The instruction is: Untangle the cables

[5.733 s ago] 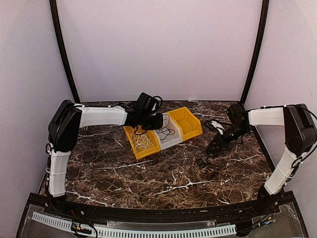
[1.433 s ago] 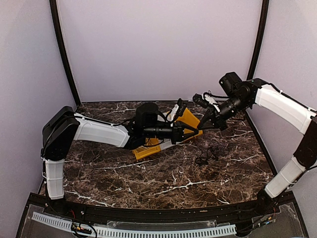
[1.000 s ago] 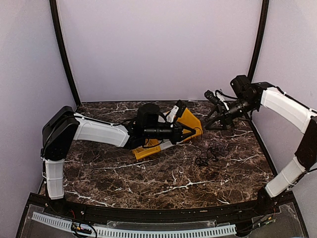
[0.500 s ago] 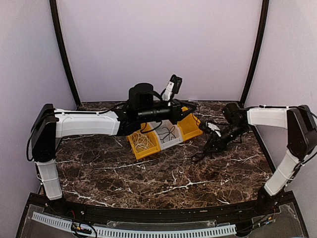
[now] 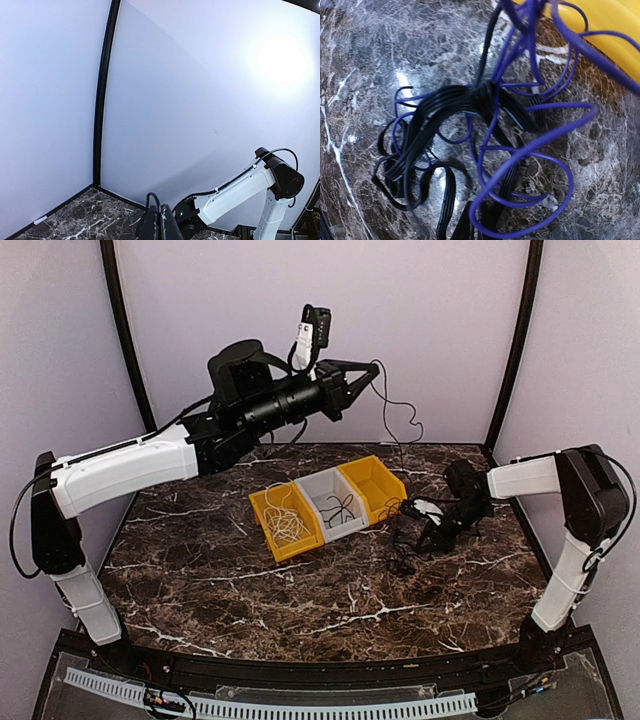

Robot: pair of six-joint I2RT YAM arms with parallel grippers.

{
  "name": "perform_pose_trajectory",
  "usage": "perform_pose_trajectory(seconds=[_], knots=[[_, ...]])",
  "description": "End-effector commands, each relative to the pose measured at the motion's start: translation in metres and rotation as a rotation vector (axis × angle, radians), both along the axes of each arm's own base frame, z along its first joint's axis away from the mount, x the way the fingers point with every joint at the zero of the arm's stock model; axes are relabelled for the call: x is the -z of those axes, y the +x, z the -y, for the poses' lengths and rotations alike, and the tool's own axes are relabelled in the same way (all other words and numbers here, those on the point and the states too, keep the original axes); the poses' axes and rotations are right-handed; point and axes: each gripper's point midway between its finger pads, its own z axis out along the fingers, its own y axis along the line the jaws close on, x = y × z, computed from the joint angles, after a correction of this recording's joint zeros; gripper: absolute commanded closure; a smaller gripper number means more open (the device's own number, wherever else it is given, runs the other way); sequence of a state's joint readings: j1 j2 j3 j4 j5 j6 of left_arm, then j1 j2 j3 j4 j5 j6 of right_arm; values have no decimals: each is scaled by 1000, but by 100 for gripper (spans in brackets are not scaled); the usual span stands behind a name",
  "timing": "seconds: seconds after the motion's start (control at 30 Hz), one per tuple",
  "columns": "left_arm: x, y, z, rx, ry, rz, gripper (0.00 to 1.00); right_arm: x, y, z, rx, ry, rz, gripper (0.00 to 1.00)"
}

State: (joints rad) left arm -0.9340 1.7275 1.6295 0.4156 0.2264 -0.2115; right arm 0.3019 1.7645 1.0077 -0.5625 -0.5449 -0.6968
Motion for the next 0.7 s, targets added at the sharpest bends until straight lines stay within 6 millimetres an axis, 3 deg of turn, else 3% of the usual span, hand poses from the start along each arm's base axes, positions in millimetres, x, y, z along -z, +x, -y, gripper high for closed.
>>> perform_pose_trajectory(seconds=[0.0, 0.03, 0.07, 0.1, 0.2, 0.3, 0.6, 0.67], knots=[[-66, -10, -21, -53, -22, 119, 100, 9, 13, 11, 67, -53, 4, 97], [-83, -12, -25, -57, -42, 142, 100, 8, 13, 12, 67, -52, 3, 97], [-77, -9, -20, -55, -15, 127, 100, 6, 13, 12, 67, -51, 6, 97], [-89, -11, -22, -53, -28, 140, 100, 4, 13, 12, 69, -49, 13, 97], [-93, -8, -23, -70, -14, 139, 100, -6, 16, 15, 79, -44, 42, 97], [-110, -8, -34, -126, -21, 179, 100, -11, 18, 20, 91, -35, 56, 97], [-126, 13, -65, -348, -6, 212, 100, -6, 21, 26, 112, -38, 40, 96], [-141, 13, -77, -368, -72, 188, 100, -4, 21, 27, 113, -43, 36, 96]])
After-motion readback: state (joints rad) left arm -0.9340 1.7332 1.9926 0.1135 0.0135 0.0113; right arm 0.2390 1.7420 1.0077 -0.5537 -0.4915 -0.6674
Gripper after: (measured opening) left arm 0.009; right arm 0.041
